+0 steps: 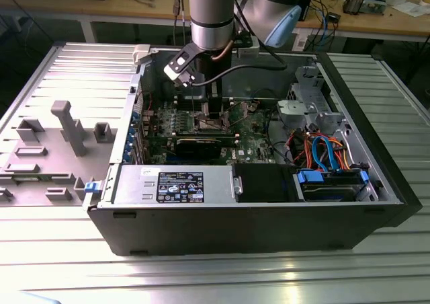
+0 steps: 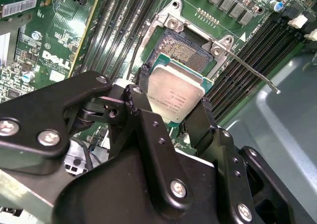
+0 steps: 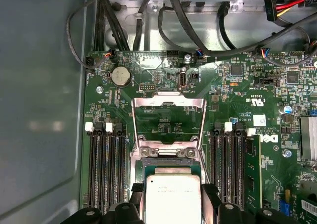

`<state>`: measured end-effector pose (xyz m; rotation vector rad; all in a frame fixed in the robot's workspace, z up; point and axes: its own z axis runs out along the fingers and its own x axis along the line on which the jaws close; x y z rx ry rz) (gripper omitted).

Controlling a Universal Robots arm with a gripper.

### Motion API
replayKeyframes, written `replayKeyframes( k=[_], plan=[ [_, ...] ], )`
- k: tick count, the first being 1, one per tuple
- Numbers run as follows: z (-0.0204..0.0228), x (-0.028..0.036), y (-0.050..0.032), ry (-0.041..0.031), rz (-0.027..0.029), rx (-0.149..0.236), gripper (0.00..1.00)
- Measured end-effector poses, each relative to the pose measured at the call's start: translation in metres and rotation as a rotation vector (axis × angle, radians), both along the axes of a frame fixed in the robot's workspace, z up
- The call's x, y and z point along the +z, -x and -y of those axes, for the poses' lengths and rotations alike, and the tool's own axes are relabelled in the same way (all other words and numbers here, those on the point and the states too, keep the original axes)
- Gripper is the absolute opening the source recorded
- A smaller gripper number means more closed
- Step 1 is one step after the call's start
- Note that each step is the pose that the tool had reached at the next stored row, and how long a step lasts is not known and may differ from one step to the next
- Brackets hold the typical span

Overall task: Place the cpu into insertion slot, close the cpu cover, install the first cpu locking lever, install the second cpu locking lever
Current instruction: 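Place the cpu into insertion slot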

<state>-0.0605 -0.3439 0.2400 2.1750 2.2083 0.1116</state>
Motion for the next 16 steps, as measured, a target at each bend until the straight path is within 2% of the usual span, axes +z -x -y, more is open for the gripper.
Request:
replayKeyframes(
  k=[10, 12, 15, 16],
  plan=[
    [0.0000, -0.0006, 0.0023, 0.0000, 0.0000, 0.001, 0.55],
    [0.0000, -0.0031, 0.0057, -0.0003, 0.0001, 0.008, 0.55],
    [-0.0008, -0.0080, 0.0065, -0.0002, 0.0000, 0.008, 0.55],
    [-0.0012, -0.0114, 0.0064, -0.0003, 0.0000, 0.007, 0.55]
  ],
)
